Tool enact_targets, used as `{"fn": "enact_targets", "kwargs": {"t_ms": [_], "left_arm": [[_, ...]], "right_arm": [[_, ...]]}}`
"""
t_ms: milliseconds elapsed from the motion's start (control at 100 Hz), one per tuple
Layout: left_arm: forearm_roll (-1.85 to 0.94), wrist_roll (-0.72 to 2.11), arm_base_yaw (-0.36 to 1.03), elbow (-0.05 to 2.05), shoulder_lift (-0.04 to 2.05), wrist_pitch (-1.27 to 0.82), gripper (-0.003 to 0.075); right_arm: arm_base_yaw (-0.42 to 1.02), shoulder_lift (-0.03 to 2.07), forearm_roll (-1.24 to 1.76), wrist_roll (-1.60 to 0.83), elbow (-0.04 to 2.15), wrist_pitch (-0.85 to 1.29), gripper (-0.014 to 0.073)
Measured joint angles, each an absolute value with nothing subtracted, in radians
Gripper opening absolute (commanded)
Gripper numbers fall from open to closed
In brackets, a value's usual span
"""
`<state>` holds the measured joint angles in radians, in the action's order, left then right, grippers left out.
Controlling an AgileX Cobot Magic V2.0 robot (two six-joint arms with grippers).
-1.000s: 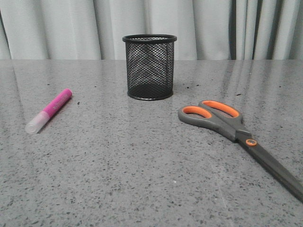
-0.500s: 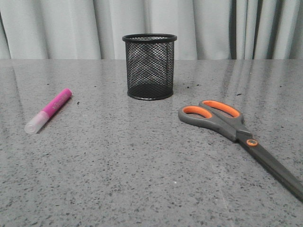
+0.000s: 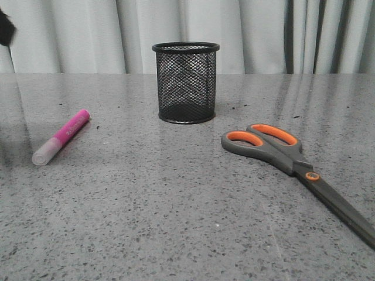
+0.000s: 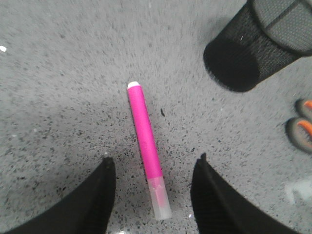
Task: Put pen and scissors into bin
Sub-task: 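Grasp the pink highlighter with the left gripper and lift it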
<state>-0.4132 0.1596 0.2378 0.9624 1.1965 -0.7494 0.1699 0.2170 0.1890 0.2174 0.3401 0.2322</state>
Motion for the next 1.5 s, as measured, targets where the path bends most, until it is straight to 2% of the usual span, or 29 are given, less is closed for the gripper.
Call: {"fn": "enact_targets", "kwargs": {"t_ms": [150, 300, 580, 970, 1110, 1340, 1500], "left_arm": [[-0.365, 0.134, 0.238, 1.128, 1.396, -0.9, 0.033], [-0.301, 0.088, 0.264, 1.211, 1.504, -0.925, 0.033], [-0.18, -0.016, 0.363, 1.227, 1.6, -0.917, 0.033], [-0.159, -0.049, 0.365, 1.237, 1.686, -0.837, 0.0313], [-0.159, -0.049, 0.365, 1.246, 1.707, -0.813, 0.0247], [-0.155, -0.012, 0.365, 1.255, 1.729, -0.79, -0.0019], [-0.179, 0.026, 0.365, 1.257, 1.732, -0.768, -0.002]], "right_arm": [[0.17, 0.226, 0.189, 0.217, 0.349, 0.271, 0.0371], [0.17, 0.226, 0.189, 0.217, 0.35, 0.277, 0.0371], [0.17, 0.228, 0.187, 0.217, 0.35, 0.282, 0.0366], [0.17, 0.228, 0.187, 0.217, 0.351, 0.333, 0.0362], [0.17, 0.228, 0.187, 0.217, 0.351, 0.333, 0.0362], [0.17, 0.228, 0.185, 0.217, 0.351, 0.333, 0.0362], [0.17, 0.228, 0.185, 0.217, 0.351, 0.333, 0.0362]]}}
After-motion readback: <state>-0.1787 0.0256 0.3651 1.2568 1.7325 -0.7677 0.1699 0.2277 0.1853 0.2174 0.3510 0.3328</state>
